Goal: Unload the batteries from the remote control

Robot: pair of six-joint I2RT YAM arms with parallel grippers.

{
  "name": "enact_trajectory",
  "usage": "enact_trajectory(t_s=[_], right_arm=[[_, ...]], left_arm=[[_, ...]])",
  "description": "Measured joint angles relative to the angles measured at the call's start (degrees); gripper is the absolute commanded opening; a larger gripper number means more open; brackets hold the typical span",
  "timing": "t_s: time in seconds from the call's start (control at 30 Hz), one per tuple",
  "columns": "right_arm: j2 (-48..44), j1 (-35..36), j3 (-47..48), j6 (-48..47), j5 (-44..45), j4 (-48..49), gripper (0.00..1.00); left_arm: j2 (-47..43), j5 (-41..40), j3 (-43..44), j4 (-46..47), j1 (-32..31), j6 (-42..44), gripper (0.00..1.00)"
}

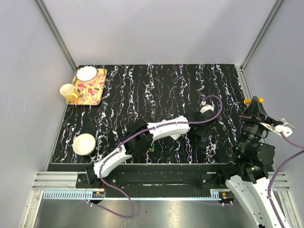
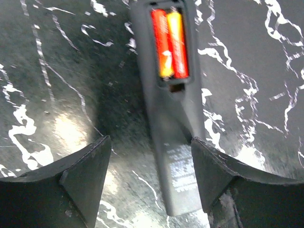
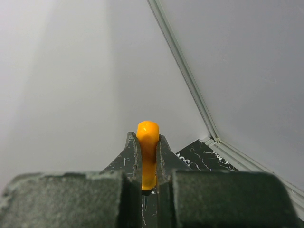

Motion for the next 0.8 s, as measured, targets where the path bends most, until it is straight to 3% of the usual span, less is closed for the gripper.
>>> enact_trajectory(t_s=[0.33, 0.57, 0.8], right_arm=[[-0.13, 0.0, 0.0, 0.13, -1.05, -1.07, 0.0], [-0.52, 0.0, 0.0, 0.42, -1.11, -1.36, 0.0], [-0.63, 0.0, 0.0, 0.98, -1.18, -1.38, 0.0]], left_arm=[[0.98, 2.14, 2.05, -4.26, -5.86, 1.31, 0.68], [3.76, 1.09, 7.48, -9.97, -6.69, -0.79, 0.4], [1.84, -1.07, 5.29, -9.2, -6.64, -1.81, 0.31]])
